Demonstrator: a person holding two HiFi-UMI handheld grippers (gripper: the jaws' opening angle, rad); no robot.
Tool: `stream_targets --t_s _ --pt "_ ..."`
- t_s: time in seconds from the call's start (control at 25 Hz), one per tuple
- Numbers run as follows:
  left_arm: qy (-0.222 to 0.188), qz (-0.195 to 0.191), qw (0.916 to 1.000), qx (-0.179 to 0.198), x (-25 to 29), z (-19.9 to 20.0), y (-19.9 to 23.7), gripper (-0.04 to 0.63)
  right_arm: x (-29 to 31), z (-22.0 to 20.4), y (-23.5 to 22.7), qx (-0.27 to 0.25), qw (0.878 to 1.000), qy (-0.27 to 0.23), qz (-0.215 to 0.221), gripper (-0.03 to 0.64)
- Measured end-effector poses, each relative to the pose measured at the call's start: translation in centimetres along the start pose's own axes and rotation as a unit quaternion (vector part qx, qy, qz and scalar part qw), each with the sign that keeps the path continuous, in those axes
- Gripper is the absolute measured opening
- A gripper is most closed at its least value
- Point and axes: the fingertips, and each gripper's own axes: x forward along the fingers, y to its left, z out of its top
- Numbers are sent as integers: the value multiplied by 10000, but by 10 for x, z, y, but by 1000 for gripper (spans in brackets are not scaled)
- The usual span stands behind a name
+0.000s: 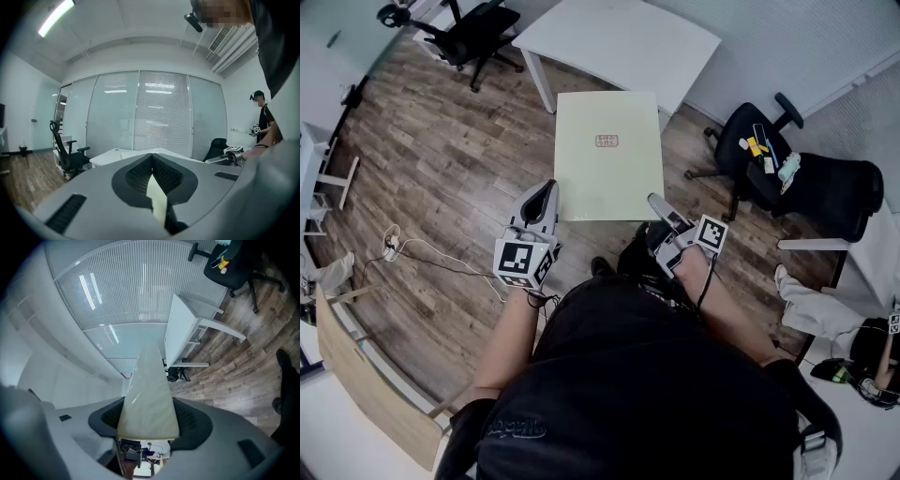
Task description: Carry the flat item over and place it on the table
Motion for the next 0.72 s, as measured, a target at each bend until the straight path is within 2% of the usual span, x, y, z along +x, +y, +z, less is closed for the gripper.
stream_targets --t_s 0.36,0.72 --pt "12 -23 10000 -44 34 5 0 15 12 30 -2 105 9999 -86 51 289" --pt "48 -41 9999 -132 101 14 -7 15 20 95 -10 166 9998 -134 -18 289"
